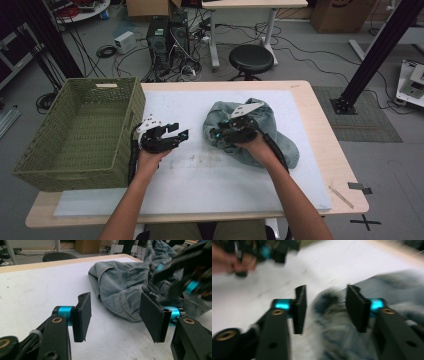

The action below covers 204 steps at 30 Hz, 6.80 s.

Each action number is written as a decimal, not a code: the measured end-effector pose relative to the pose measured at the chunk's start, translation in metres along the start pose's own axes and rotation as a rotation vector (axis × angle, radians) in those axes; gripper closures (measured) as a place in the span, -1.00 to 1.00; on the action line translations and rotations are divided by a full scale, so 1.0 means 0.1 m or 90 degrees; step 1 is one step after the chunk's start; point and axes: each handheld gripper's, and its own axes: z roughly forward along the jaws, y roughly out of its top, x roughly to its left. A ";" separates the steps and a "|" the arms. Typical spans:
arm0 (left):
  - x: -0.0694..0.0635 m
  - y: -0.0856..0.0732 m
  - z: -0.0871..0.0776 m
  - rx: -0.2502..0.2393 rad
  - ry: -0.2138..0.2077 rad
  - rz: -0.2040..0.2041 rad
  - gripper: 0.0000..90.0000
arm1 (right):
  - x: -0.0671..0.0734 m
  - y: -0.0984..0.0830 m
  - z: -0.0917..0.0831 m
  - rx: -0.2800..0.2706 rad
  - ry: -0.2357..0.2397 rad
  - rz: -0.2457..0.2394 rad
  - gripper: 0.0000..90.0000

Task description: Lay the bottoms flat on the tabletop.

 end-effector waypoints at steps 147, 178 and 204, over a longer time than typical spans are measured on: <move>0.14 -0.03 0.01 0.059 0.109 -0.038 0.62 | -0.25 -0.75 -0.43 0.102 -0.008 0.053 0.48; 0.03 0.00 -0.10 0.009 0.051 -0.028 0.09 | -0.60 -0.71 -0.08 0.094 -0.119 0.113 0.90; -0.06 -0.06 0.00 0.022 0.023 -0.019 0.08 | -0.56 -1.03 -1.15 0.038 -0.296 0.113 1.00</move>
